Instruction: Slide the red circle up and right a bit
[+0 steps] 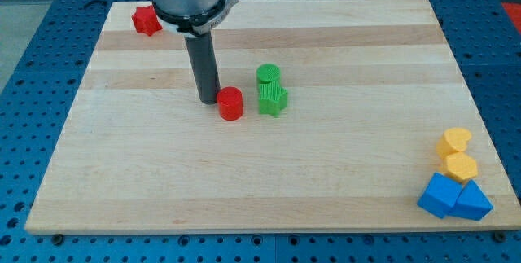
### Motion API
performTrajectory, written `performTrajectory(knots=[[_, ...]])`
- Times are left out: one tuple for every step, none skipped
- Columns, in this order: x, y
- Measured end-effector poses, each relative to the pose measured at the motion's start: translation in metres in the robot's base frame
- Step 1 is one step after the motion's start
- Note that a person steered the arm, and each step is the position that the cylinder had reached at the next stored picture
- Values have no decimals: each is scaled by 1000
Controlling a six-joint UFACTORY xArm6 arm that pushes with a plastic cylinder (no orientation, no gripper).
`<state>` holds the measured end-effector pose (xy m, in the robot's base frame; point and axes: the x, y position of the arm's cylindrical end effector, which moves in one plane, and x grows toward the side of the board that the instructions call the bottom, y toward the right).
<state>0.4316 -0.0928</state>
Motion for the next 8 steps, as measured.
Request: performTrajectory(knots=[[14, -14], [32, -9], [46, 12], [46, 12], [46, 11], [40, 2], [26, 5], [8, 17]])
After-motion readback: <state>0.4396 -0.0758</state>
